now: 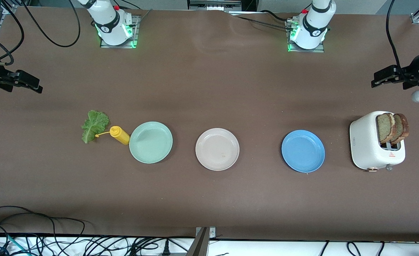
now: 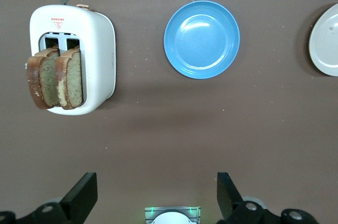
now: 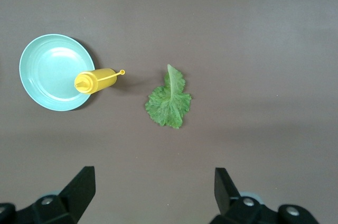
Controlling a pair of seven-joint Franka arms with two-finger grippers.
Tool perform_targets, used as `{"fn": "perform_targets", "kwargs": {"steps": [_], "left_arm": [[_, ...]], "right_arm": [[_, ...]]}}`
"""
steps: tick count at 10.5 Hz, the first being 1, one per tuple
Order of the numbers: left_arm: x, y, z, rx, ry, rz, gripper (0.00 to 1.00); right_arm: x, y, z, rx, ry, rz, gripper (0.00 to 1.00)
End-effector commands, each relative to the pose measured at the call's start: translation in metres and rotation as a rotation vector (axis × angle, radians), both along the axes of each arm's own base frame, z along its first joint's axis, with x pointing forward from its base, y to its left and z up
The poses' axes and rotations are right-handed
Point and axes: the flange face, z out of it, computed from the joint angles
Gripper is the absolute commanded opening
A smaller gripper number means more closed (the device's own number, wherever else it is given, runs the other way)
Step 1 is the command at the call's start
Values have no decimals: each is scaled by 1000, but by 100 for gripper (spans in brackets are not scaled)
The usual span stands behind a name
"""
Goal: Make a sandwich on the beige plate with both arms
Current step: 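Move the left gripper over the toaster toward the bread slices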
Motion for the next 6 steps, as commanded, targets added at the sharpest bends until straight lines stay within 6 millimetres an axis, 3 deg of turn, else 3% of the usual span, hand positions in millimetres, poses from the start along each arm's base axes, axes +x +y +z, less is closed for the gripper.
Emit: {"fn": "perform_targets", "kwargs": {"steps": [1,6], "left_arm": [[7,22,-16,16,-21,-6,100],[37,73,-84,-9,-56,-86,100]], "right_arm": [[0,-1,4,18,5,-4,100],[-1,-1,5,18,4,-4,100]]}}
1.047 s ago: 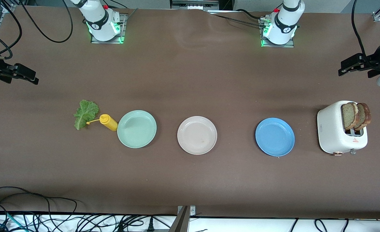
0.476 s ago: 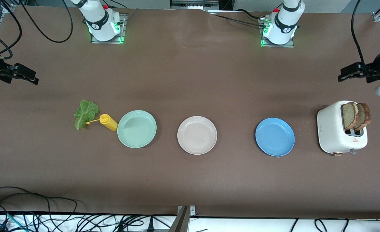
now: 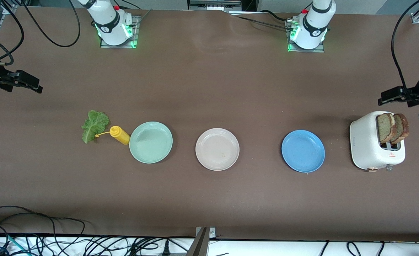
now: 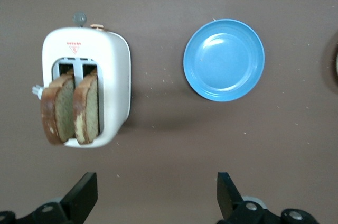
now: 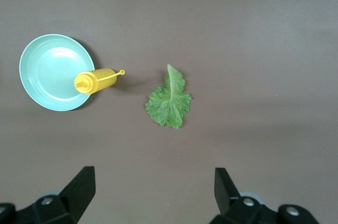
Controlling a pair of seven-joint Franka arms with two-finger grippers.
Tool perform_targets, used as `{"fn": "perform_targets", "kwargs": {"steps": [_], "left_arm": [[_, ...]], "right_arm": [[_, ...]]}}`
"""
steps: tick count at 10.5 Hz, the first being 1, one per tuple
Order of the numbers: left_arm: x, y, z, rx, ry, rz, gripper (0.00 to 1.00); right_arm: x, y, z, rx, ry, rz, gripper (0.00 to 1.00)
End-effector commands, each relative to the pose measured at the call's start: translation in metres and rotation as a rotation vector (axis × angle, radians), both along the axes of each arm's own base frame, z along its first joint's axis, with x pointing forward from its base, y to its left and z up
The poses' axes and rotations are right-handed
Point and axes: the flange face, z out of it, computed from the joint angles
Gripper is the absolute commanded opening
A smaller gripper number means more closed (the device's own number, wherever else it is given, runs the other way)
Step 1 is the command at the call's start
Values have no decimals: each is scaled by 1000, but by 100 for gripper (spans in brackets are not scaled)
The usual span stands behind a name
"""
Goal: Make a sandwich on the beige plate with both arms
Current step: 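Move the left gripper over the toaster toward the bread slices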
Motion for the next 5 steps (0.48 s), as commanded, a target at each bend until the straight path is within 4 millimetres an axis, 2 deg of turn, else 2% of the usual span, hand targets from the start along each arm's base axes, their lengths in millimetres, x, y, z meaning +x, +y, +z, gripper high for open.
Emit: {"fn": "perform_targets", "kwargs": {"steps": [1,2,3,5], "left_arm": [[13,27,-34,10,-2,-35,100],[17,33,-54,7,10,-27,100],[17,48,-68,16,4,-7,100],[15,53,-89,43,-2,-12,100]], "right_arm": [[-1,-1,5,18,3,-3,100],[-1,-1,5,18,3,-3,100],[-1,-1,5,16,4,-3,100],[-1,-1,5,16,4,-3,100]]}}
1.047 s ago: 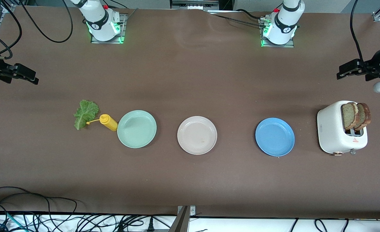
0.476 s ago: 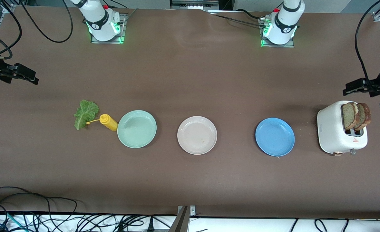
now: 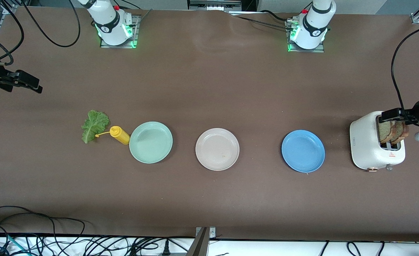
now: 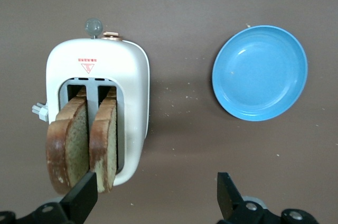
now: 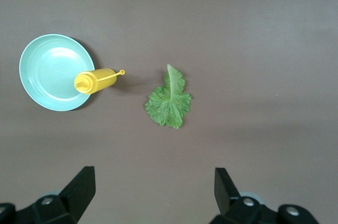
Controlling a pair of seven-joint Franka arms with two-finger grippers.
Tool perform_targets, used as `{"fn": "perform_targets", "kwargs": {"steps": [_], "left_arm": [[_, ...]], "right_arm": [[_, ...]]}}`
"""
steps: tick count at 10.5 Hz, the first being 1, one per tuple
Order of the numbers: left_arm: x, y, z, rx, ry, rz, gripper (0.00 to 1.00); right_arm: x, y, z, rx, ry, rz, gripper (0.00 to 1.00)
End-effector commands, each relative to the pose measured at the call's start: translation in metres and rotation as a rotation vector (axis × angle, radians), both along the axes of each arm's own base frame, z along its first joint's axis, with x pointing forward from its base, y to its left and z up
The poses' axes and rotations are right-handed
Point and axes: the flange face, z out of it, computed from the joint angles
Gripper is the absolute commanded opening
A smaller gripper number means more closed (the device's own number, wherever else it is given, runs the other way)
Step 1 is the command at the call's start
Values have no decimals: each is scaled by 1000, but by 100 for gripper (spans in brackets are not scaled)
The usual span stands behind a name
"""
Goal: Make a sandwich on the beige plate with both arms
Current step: 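Move the left gripper over the toaster toward the bread slices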
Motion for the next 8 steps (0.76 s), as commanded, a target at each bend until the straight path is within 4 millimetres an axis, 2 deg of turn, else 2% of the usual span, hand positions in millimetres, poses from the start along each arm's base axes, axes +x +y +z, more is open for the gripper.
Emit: {"fn": "perform_targets", "kwargs": {"steps": [1,5,8], "left_arm": [[-6,6,-12,51,-5,-33,100],[-1,23,-35,49,0,-17,100],[0,29,-46,43,12,-23,100]], "right_arm": [[0,0,4,18,5,-1,100],[-1,0,5,18,3,1,100],[0,0,4,18,5,1,100]]}}
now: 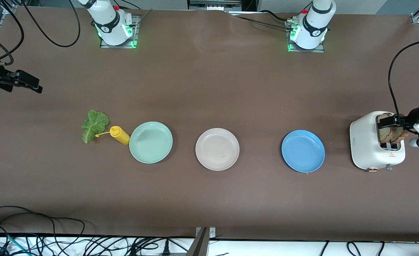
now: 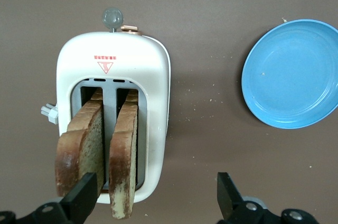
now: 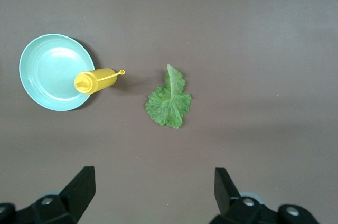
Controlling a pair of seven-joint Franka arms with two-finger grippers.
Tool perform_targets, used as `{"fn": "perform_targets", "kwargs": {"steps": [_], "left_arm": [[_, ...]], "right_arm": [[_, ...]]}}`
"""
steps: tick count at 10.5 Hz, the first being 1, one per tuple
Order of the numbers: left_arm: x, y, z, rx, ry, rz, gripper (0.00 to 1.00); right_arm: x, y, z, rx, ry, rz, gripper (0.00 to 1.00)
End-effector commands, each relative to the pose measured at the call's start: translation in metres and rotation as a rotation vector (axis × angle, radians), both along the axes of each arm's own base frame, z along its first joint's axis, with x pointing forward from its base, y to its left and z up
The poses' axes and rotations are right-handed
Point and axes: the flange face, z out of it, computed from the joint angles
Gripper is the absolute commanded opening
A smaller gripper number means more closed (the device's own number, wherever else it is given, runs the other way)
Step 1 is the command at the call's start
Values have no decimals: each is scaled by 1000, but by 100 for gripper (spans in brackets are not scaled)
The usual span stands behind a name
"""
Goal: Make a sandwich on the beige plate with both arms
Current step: 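Move the left gripper over the toaster toward the bread slices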
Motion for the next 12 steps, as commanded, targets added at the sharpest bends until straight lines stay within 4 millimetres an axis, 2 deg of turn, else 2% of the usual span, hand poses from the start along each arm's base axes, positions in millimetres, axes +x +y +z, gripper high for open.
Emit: {"fn": "perform_targets", "kwargs": {"steps": [1,3,5,12], "left_arm": [[-1,11,-5,13,-5,-35,100],[-1,23,-12,10,-8,-37,100],[0,25,-18,8,-7,-34,100],[-4,21,-30,-6,4,-17,99]], "right_arm": [[-1,-1,5,18,3,-1,100],[0,-1,4,18,5,-1,100],[-1,-2,4,18,5,-3,100],[-1,-2,3,18,6,-3,100]]}}
